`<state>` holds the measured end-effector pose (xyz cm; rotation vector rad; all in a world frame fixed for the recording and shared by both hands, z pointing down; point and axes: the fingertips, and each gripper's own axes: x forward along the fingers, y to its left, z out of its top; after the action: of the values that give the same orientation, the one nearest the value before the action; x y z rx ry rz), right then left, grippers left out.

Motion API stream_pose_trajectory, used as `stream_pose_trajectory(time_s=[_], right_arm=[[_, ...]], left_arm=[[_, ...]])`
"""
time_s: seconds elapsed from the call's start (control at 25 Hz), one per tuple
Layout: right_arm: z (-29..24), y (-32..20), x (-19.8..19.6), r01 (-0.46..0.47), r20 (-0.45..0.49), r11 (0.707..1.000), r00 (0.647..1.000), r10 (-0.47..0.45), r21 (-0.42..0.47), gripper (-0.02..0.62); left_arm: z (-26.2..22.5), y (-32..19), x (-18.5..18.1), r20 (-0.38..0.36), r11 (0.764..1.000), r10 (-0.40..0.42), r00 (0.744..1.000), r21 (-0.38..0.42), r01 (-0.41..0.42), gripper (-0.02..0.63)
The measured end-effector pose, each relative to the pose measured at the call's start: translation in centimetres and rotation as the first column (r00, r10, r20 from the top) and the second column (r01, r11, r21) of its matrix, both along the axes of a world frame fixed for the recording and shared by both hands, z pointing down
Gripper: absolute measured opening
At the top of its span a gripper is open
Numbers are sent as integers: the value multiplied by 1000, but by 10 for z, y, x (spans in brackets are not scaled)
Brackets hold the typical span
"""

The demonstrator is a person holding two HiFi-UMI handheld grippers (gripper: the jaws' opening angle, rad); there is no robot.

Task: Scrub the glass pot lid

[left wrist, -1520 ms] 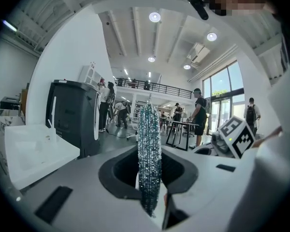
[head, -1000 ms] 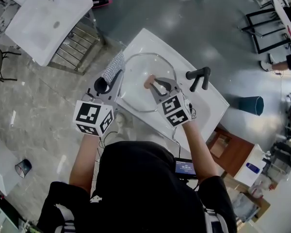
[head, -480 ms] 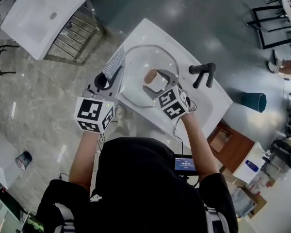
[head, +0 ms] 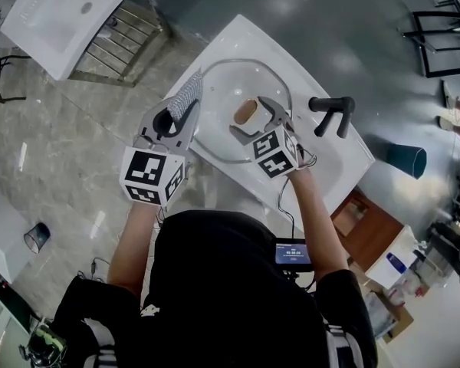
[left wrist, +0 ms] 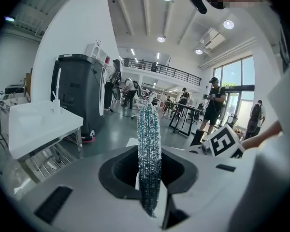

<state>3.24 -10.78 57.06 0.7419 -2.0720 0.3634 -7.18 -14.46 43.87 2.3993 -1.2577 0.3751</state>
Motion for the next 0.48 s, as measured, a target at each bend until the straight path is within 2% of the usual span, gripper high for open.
stream_pose_trajectory(time_s=[0.48], right_arm=[[16, -4, 0, -4, 15, 999, 1000, 4, -45, 379]], left_arm=[[13, -6, 11, -6, 1000, 4, 1000, -23, -4, 72]])
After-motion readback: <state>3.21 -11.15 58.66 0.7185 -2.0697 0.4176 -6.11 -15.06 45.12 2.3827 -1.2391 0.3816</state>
